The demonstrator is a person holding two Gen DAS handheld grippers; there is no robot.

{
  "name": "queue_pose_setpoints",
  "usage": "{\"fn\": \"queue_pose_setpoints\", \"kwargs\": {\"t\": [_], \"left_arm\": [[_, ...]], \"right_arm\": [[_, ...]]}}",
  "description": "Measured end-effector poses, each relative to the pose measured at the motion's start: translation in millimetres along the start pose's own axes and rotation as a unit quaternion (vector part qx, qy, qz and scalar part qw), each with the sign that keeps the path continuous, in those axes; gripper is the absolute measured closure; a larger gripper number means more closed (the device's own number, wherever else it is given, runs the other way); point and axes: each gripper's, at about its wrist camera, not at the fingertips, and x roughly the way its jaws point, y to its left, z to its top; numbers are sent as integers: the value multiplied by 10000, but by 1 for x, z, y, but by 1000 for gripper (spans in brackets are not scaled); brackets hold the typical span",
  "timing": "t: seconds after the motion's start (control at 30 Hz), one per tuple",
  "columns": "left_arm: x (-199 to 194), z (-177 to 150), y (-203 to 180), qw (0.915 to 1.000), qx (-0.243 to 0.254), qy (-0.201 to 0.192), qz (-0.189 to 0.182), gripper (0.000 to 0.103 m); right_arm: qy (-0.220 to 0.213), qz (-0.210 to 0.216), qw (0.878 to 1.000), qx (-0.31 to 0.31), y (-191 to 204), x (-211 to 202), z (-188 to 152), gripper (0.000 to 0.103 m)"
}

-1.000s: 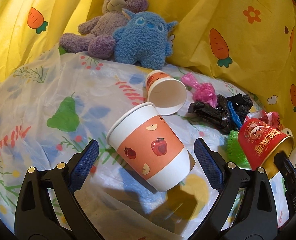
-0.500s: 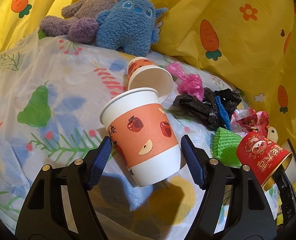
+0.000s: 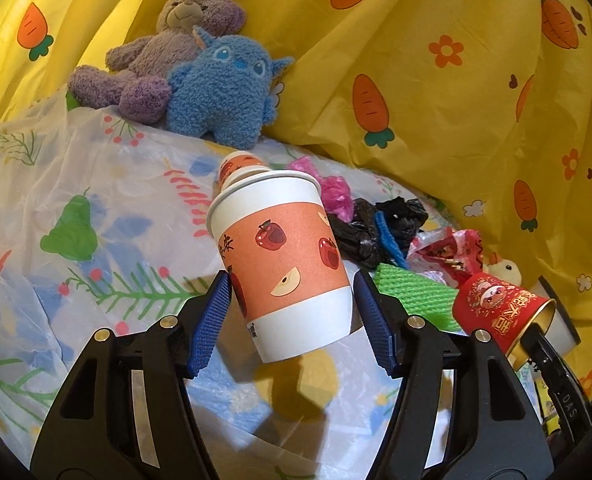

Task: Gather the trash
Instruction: 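Carry both cups over the white bin and release them inside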

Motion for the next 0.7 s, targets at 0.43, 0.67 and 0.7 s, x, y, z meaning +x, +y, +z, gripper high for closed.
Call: {"fn": "queue_pose_setpoints", "kwargs": {"t": [0.43, 0.67, 0.7], "left_arm": [[-28, -13, -69, 9945, 766, -188, -687, 41], [-27, -21, -110, 9880, 1103, -110, -1078, 41], [-27, -22, -116, 9867, 1148, -100, -1148, 41]], "right_arm": [[-301, -252, 9990, 201, -28, -36, 0, 99], [-450, -463, 9974, 332, -49, -54, -1, 99], [-470, -506, 9970, 350, -53, -57, -1, 99]]}}
